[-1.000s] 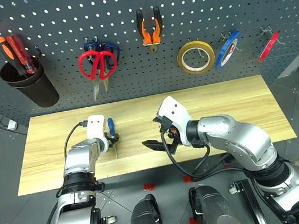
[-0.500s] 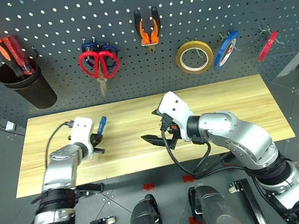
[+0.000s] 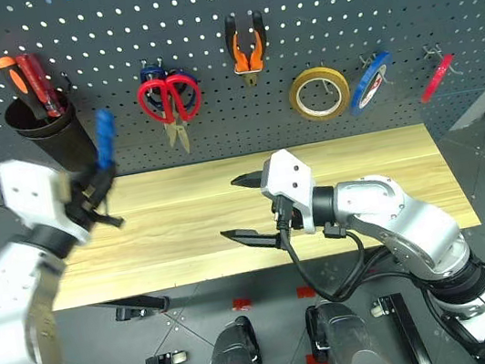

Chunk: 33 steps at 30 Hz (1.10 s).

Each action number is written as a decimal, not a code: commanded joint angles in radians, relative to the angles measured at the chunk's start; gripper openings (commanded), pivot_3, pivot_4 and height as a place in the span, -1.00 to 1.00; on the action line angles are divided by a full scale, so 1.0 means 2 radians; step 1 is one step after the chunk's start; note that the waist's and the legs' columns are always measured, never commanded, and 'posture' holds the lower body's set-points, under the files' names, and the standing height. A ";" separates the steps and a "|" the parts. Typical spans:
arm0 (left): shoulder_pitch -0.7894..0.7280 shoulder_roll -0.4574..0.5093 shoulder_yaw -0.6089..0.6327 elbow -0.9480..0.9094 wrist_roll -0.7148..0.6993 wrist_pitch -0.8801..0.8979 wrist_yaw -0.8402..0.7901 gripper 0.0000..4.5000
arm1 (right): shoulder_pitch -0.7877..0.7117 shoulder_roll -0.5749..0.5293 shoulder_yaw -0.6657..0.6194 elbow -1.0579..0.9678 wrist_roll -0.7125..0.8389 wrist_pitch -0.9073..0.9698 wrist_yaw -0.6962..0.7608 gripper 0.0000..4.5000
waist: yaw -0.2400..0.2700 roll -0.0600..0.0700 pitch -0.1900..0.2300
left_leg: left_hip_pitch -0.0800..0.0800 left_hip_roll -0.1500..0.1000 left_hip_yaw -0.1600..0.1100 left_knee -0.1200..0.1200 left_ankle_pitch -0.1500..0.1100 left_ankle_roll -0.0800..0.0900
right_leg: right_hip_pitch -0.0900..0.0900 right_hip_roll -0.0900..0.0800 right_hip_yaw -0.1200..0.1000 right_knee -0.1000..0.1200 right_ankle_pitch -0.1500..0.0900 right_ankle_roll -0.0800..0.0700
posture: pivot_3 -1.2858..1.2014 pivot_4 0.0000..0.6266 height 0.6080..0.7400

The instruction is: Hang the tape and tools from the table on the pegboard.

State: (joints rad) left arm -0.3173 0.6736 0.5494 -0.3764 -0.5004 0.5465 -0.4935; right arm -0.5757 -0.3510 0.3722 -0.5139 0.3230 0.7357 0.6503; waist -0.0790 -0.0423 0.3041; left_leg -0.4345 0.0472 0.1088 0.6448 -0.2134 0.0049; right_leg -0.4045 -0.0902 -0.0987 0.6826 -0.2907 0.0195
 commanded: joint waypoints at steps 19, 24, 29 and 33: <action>-0.239 0.018 -0.071 0.371 0.143 -0.311 0.079 -0.77 | -0.113 0.112 -0.048 0.025 -0.001 0.079 -0.103 1.00 | -0.006 -0.004 -0.004 | 0.000 0.000 0.002 0.000 0.000 0.000 | -0.001 0.000 0.001 0.000 0.000 0.000 | -0.15 -0.31 1.00; -0.199 0.000 -0.063 0.345 0.139 -0.319 0.101 -0.77 | -0.122 0.119 -0.055 0.023 -0.002 0.085 -0.111 1.00 | -0.007 -0.005 -0.005 | 0.000 0.000 0.002 0.000 0.000 0.000 | -0.001 0.000 0.001 0.000 0.000 0.000 | -0.15 -0.33 1.00; -0.162 -0.023 -0.046 0.306 0.125 -0.322 0.128 -0.08 | -0.123 0.122 -0.058 0.027 -0.003 0.080 -0.111 1.00 | -0.012 -0.007 -0.006 | -0.001 0.000 0.002 0.001 0.000 0.000 | -0.001 0.000 0.001 0.000 0.000 0.000 | -0.15 -0.33 1.00; -0.149 -0.034 -0.043 0.280 0.126 -0.328 0.145 0.49 | -0.119 0.123 -0.060 0.030 -0.006 0.072 -0.112 1.00 | -0.012 -0.007 -0.007 | -0.001 0.000 0.002 0.001 0.000 0.000 | -0.001 0.000 0.001 0.000 0.001 0.000 | -0.15 -0.34 1.00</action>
State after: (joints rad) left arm -0.6177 0.6027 0.4408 0.2477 -0.2418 -0.0759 -0.2207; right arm -0.8042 -0.1124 0.2703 -0.4181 0.2988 0.9045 0.4320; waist -0.1030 -0.0568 0.2896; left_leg -0.4355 0.0473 0.1125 0.6463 -0.2131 0.0052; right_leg -0.4061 -0.0902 -0.0963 0.6824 -0.2896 0.0198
